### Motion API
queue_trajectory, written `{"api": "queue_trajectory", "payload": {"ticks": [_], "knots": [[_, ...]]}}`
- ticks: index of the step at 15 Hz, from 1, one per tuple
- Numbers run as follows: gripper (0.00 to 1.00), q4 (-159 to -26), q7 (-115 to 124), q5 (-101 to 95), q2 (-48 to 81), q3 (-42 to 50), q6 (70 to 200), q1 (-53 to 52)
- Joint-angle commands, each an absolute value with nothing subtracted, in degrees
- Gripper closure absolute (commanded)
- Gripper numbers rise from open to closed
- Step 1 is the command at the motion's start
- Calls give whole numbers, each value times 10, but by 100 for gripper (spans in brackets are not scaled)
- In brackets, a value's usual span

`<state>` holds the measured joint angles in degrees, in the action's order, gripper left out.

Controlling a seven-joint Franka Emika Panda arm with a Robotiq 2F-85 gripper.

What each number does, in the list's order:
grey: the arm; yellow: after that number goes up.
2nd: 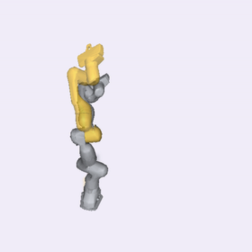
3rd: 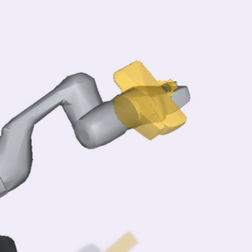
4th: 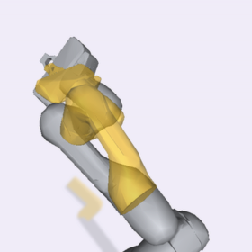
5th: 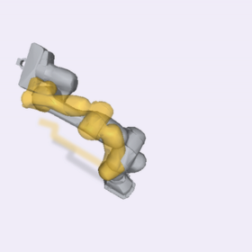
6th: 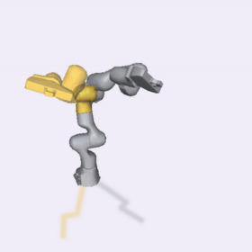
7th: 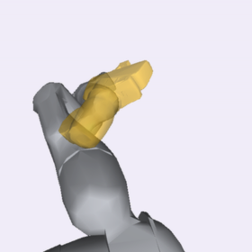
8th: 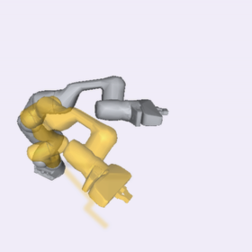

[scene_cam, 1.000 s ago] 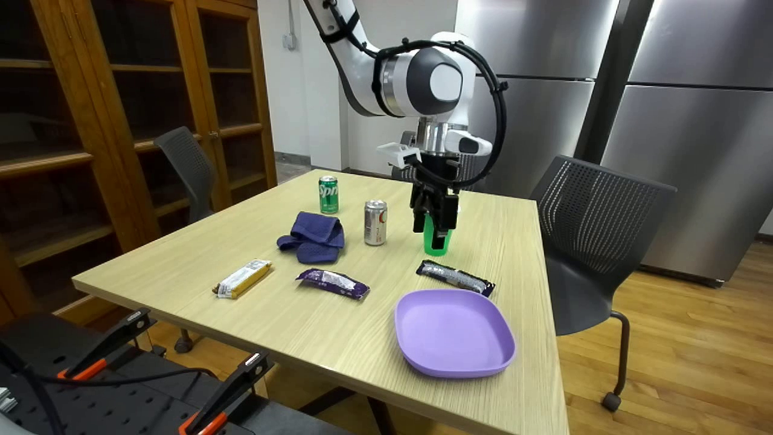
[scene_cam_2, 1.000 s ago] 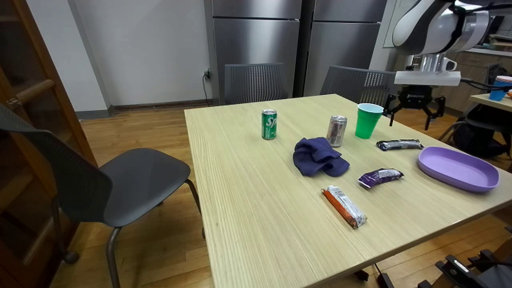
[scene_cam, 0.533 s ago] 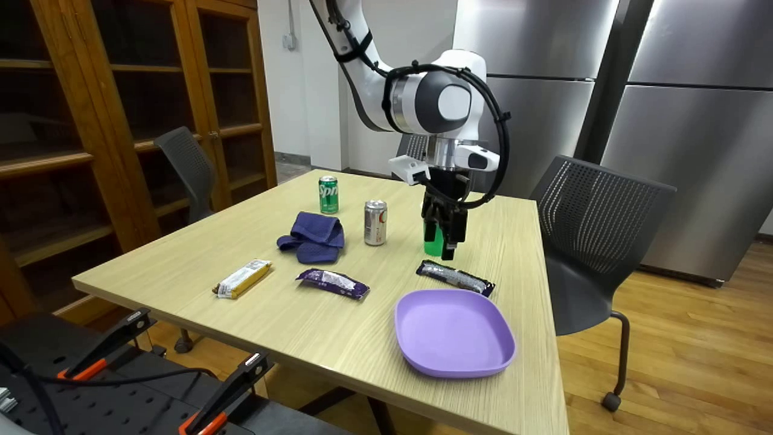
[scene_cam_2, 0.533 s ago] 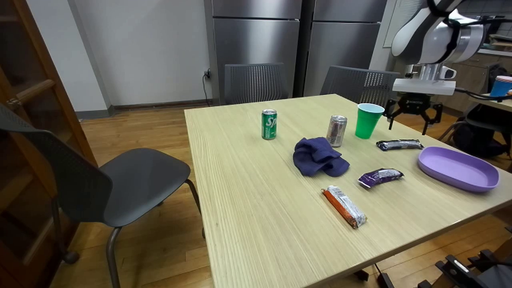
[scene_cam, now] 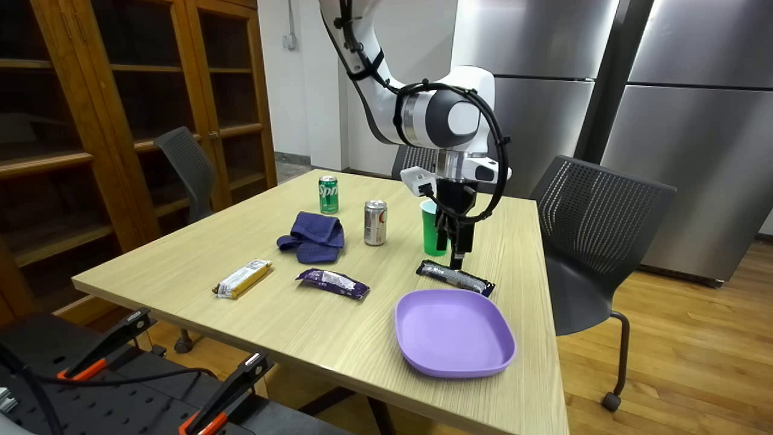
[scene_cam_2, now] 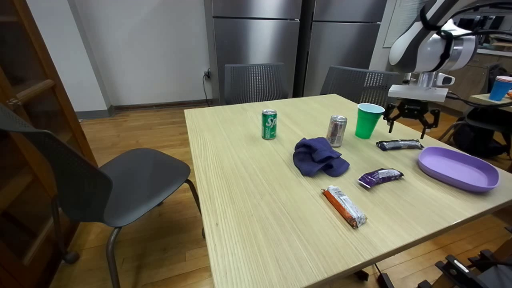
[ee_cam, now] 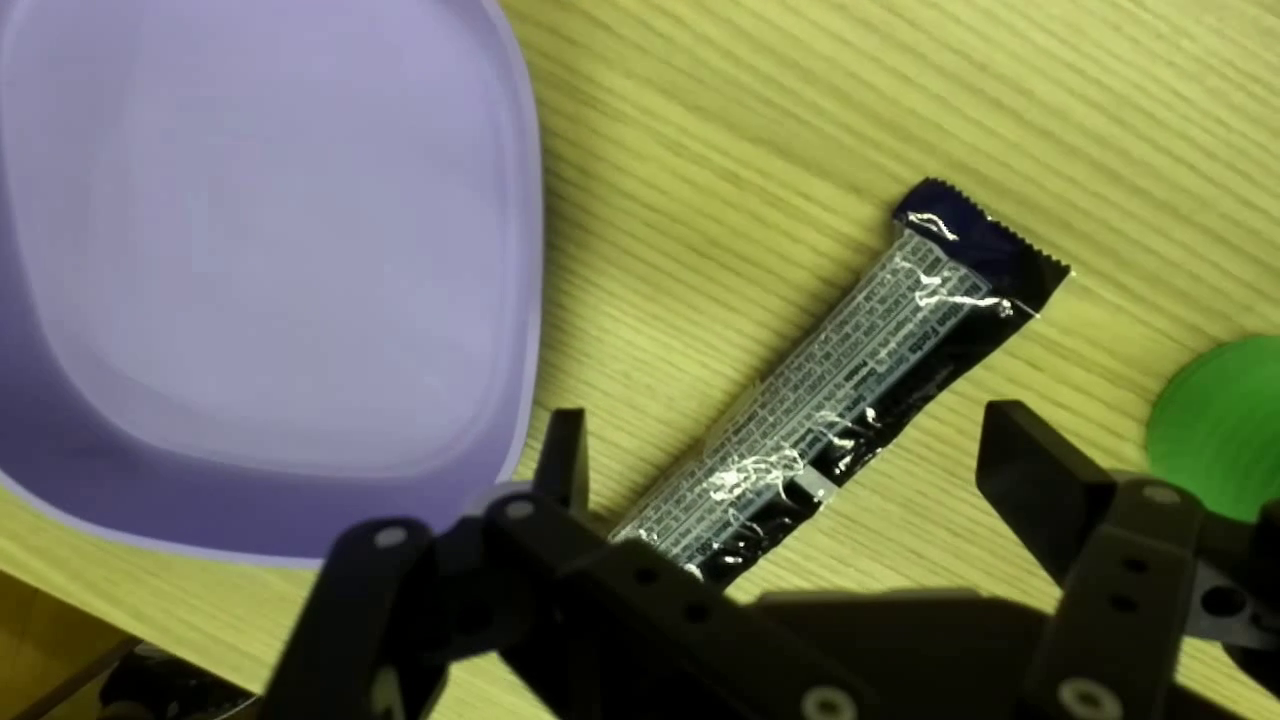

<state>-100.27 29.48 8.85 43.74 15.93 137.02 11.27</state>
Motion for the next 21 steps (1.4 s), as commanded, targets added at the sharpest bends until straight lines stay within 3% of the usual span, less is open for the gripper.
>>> {"api": "queue_trajectory", "payload": {"ticks": [1, 21], "knots": [[0, -963, 331, 101, 467, 167, 1364, 111], [0, -885, 473, 101, 537, 171, 1346, 115]]}}
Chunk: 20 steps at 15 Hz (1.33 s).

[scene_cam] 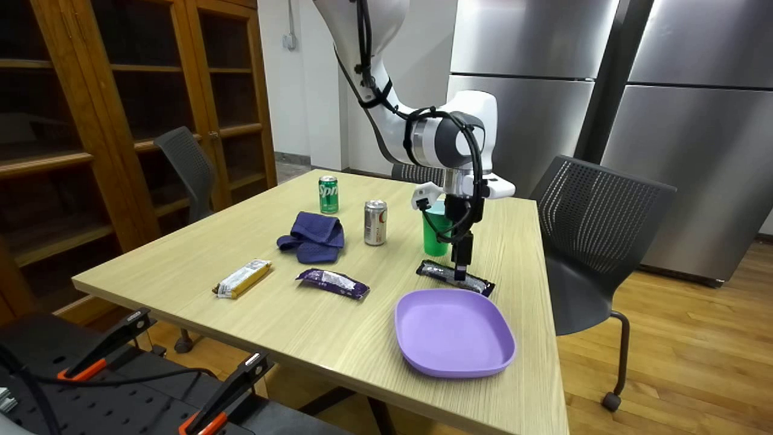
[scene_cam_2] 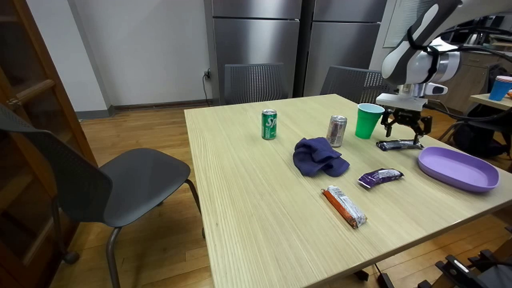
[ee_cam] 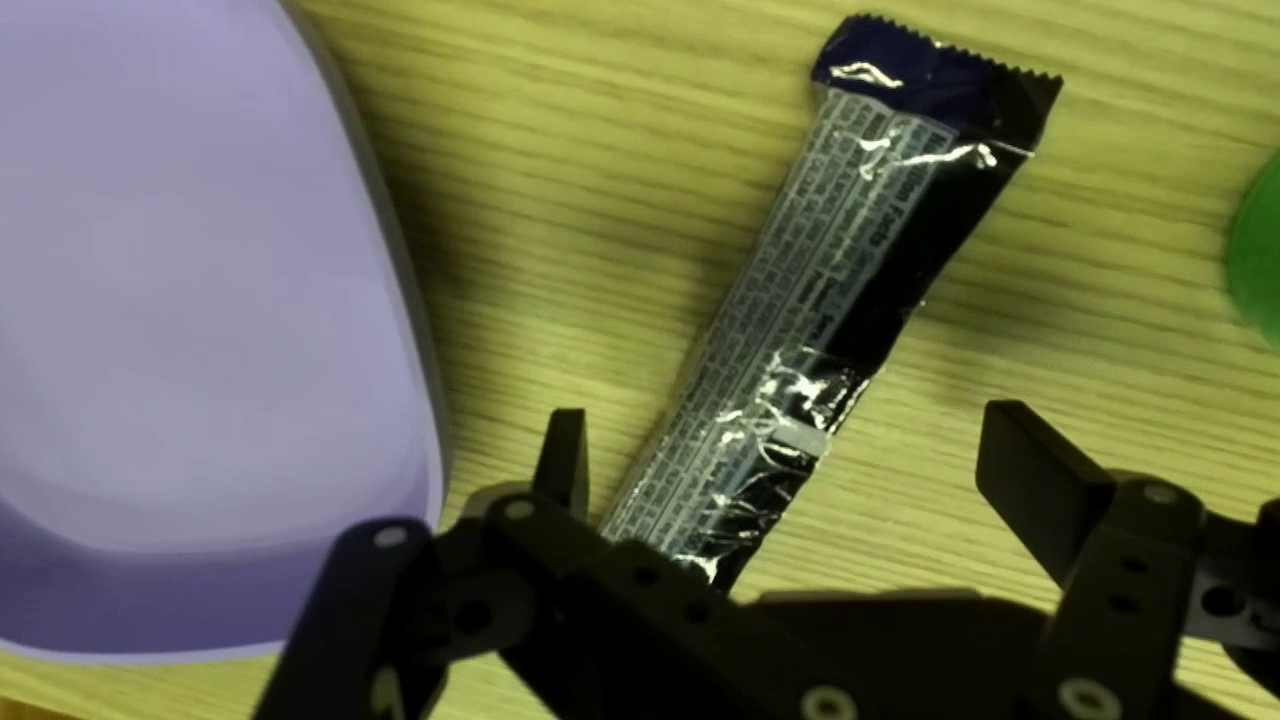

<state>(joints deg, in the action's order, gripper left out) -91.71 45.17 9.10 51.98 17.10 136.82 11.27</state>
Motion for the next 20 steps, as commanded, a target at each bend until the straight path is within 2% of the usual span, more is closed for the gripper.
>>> {"api": "queue_trajectory", "payload": {"ticks": [1, 17, 18, 19, 20], "knots": [[0, -882, 477, 100, 539, 171, 1346, 116], [0, -866, 479, 119, 553, 160, 1341, 128], [25, -867, 478, 121, 552, 160, 1341, 129], [26, -867, 478, 123, 552, 160, 1341, 129], [34, -868, 478, 124, 551, 160, 1342, 130]]}}
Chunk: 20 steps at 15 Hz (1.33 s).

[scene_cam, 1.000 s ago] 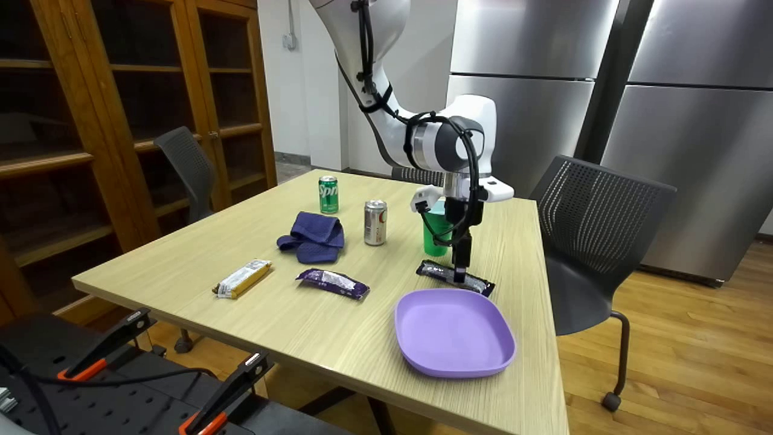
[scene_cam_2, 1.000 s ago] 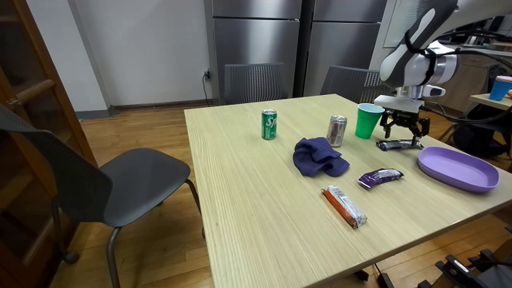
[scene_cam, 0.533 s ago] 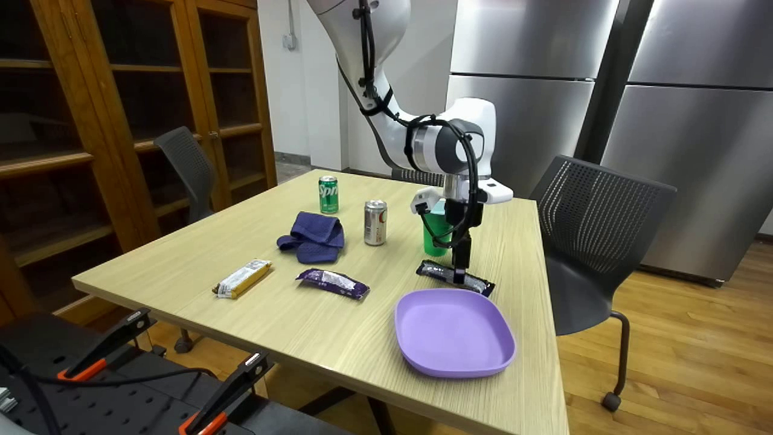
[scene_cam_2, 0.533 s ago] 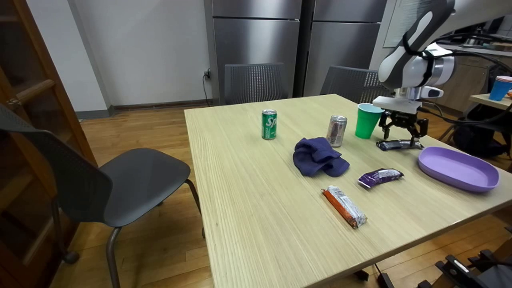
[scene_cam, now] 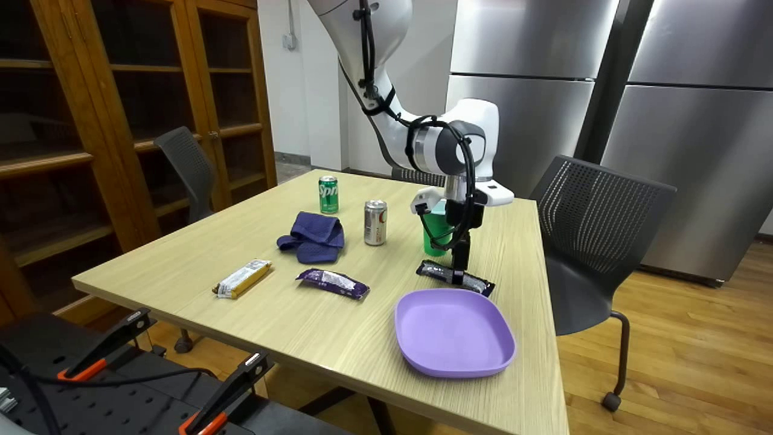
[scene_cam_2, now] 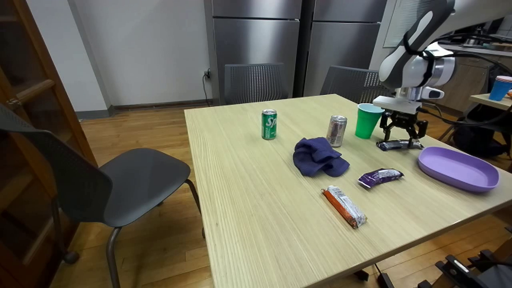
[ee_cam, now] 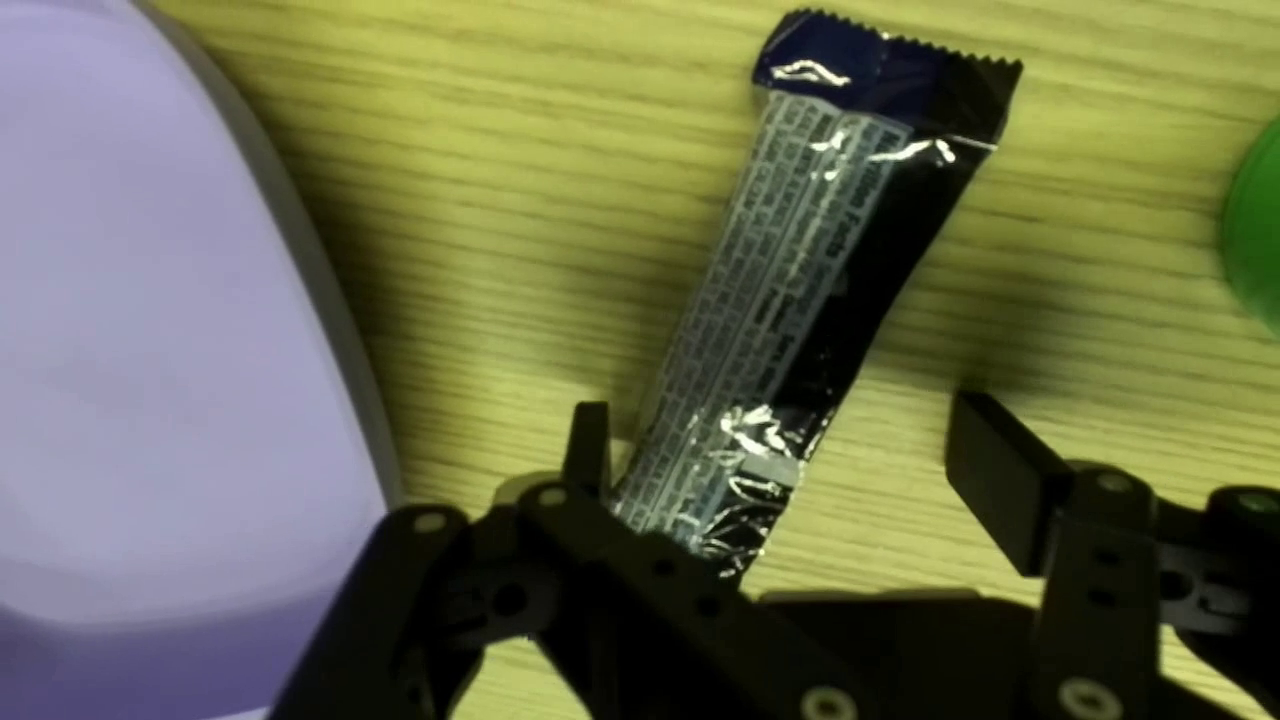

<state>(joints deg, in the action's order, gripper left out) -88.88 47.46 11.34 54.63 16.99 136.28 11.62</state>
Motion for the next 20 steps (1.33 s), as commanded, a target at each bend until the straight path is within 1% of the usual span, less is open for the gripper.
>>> {"api": "queue_trajectory", "payload": {"ticks": [1, 2, 3, 8, 9, 10, 20], "knots": [[42, -869, 478, 126, 550, 160, 1344, 130], [51, -868, 478, 127, 549, 160, 1344, 131], [58, -867, 478, 129, 549, 159, 1345, 132], [97, -875, 472, 127, 540, 160, 1348, 131], [97, -877, 471, 126, 539, 161, 1347, 130], [94, -878, 468, 127, 537, 159, 1346, 132], [94, -909, 435, 124, 497, 158, 1361, 135]]}}
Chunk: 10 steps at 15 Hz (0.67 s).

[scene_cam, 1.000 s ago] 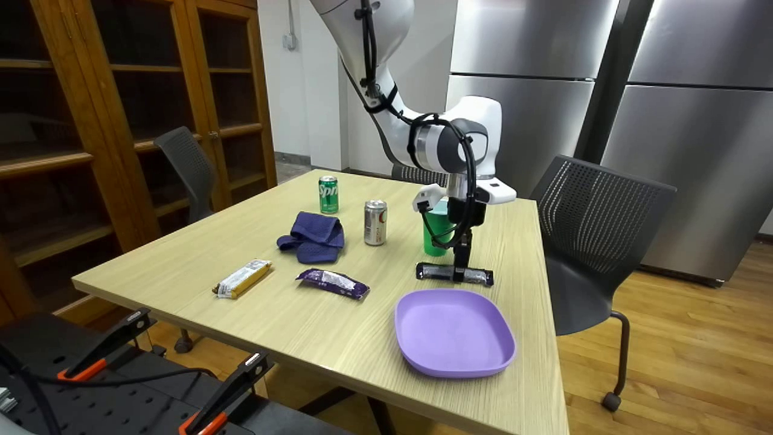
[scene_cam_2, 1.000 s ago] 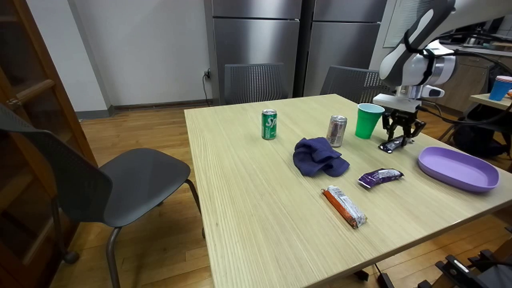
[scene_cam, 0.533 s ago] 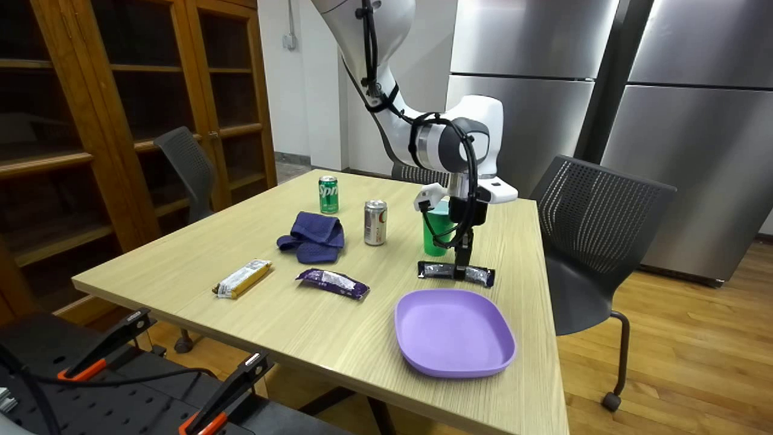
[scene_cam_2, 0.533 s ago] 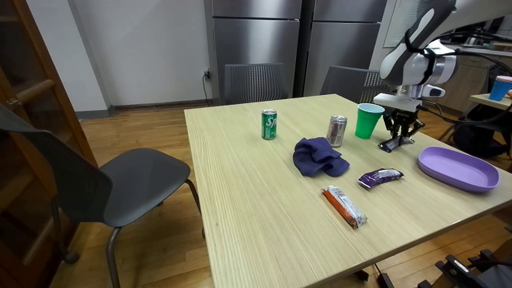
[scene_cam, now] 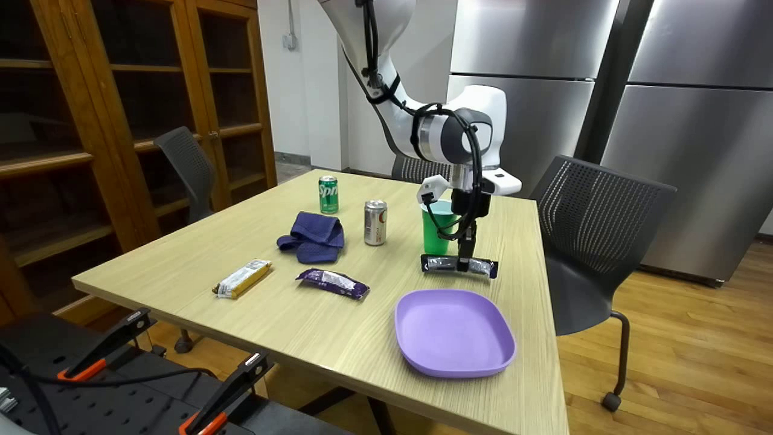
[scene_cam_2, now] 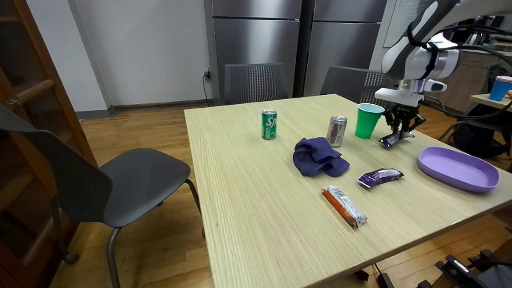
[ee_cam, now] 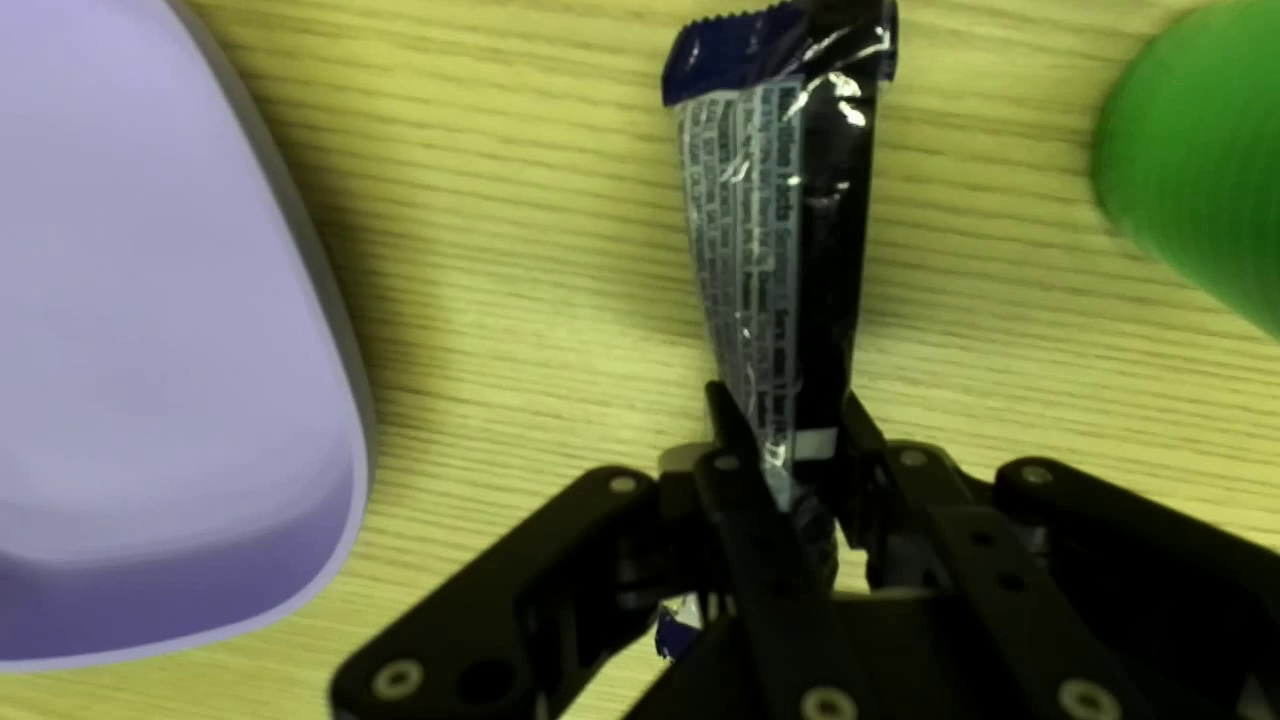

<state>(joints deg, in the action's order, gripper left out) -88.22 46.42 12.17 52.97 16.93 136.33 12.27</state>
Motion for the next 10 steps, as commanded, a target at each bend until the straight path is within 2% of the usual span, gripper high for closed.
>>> {"api": "queue_trajectory", "payload": {"ticks": [1, 10], "knots": [[94, -915, 426, 124, 491, 157, 1363, 137], [94, -988, 335, 124, 433, 158, 1382, 138]]}}
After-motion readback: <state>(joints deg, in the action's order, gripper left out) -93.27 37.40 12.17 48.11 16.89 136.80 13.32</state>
